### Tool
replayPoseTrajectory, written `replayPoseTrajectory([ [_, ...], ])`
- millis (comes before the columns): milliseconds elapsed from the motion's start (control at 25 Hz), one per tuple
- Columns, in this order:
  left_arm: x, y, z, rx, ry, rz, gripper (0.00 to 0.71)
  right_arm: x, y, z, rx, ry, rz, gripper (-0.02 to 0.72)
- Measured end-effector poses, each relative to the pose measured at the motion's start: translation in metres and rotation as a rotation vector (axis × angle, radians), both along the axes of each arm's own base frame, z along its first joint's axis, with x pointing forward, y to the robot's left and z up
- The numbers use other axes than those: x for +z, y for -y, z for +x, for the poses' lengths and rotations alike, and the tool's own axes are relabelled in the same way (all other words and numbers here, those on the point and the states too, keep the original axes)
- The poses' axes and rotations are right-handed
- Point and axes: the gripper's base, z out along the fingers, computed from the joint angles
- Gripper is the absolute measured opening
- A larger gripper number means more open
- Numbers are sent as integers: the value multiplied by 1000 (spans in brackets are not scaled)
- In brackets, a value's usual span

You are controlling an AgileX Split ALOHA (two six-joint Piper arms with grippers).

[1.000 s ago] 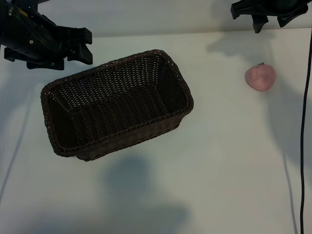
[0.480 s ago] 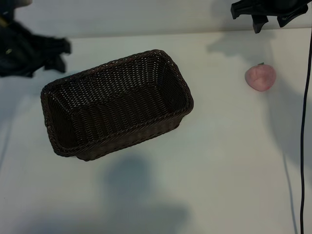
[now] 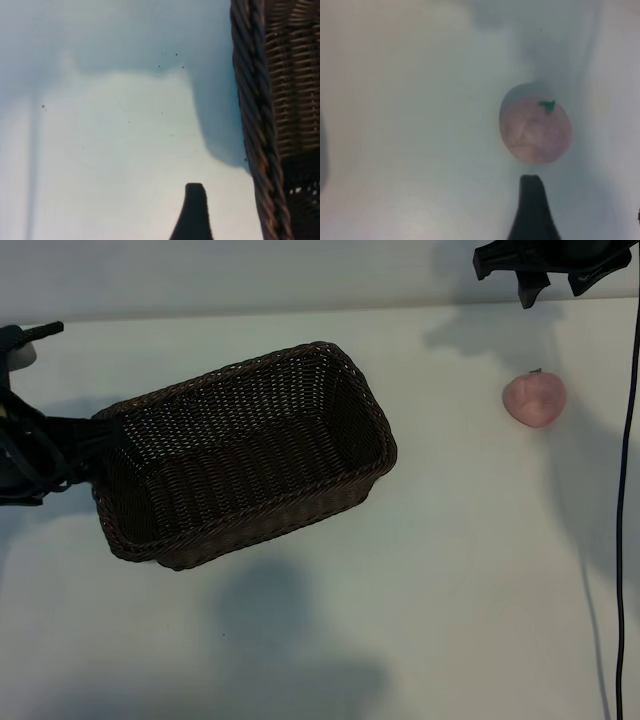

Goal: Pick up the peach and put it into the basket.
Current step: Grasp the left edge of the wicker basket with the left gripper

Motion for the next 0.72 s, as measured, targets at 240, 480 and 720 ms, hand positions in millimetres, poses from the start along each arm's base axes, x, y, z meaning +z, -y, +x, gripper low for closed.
replayPoseTrajectory([
  [240, -20, -4, 12, 63, -26, 53, 579, 0, 0, 0, 9, -1, -2, 493],
  [480, -48, 1, 28, 76, -56, 30, 579, 0, 0, 0, 13, -1, -3, 493],
  [720, -68, 5, 40, 78, -46, 9, 579, 0, 0, 0, 17, -2, -5, 493],
])
